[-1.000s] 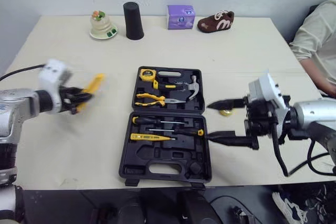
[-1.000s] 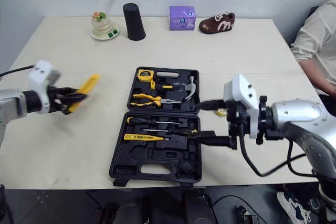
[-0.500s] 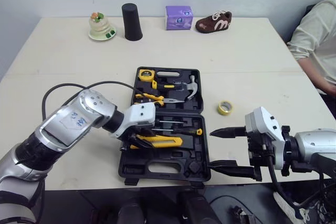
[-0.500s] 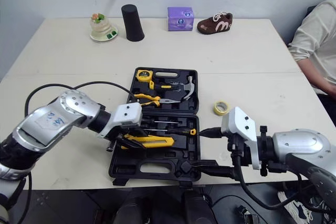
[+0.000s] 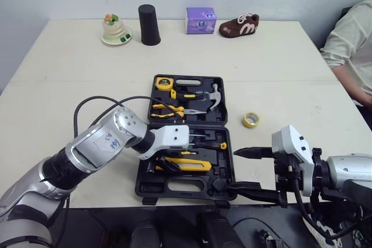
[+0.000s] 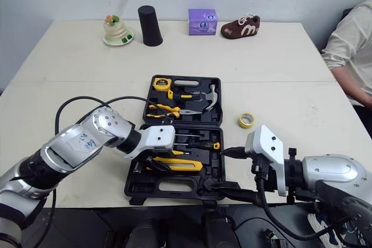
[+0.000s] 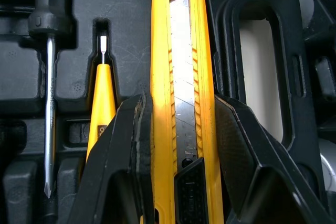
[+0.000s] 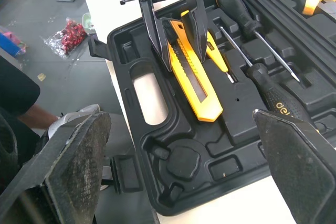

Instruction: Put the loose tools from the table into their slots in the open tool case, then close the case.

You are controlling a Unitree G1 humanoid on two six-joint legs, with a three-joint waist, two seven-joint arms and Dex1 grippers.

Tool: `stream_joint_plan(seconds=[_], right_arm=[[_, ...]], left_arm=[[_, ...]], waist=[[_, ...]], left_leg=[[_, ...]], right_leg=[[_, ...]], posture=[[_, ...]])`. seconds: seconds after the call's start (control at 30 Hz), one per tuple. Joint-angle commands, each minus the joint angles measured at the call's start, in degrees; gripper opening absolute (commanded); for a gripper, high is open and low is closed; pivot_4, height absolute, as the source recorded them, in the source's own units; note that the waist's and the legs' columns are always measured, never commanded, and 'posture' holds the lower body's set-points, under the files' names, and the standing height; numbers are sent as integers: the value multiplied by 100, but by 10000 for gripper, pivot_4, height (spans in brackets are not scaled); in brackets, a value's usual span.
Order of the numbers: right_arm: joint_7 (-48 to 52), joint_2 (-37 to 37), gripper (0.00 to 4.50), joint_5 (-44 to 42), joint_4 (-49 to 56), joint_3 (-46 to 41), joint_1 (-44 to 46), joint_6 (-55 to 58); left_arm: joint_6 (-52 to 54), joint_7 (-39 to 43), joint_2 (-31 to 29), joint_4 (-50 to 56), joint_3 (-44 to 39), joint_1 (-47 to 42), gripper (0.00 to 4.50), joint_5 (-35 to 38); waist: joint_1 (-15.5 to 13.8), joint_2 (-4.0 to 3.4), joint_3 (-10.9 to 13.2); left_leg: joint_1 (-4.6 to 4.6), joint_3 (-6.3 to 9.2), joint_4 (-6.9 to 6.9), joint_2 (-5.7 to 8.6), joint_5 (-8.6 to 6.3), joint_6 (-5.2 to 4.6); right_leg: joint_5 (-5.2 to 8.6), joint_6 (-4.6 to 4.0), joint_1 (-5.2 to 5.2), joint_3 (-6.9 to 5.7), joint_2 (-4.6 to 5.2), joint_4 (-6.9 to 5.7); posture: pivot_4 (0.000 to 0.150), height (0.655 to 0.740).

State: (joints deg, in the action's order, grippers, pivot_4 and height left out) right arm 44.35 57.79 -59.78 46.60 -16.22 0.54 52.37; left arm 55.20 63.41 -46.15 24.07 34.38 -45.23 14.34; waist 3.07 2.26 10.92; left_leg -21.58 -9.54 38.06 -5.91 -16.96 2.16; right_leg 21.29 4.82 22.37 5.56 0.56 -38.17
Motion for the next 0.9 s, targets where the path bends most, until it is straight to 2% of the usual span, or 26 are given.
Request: stream_joint_plan(seconds=[0.03,0.37,0.5,0.9], right_arm=[[-2,45,45000,-110,180,-154,-44,-114],[10,83,45000,-115,197,-213,-166,-186],[-23,85,45000,-148,198,-193,-145,-185],[-24,119,45000,-112,150,-192,-129,-205]], left_arm=[[181,66,138,313,21,-11,12074,154],[689,-1,185,613,-341,-171,12074,510],[246,-136,72,547,15,-61,12074,71],[302,-397,151,197,111,211,12074,-119]], waist=[[-17,0,0],[12,0,0],[9,0,0],[-1,0,-1]], left_leg=[[-1,4,0,4,2,-3],[-5,10,-1,0,3,-5],[-4,11,-2,0,4,-4],[-3,12,-1,3,3,-6]], right_leg=[[0,1,-1,-2,0,0],[-4,9,-3,-2,2,8],[-4,9,-3,-2,0,6],[-4,9,-7,-2,2,9]], posture=[[1500,7386],[1500,7386],[1500,7386],[1500,7386]])
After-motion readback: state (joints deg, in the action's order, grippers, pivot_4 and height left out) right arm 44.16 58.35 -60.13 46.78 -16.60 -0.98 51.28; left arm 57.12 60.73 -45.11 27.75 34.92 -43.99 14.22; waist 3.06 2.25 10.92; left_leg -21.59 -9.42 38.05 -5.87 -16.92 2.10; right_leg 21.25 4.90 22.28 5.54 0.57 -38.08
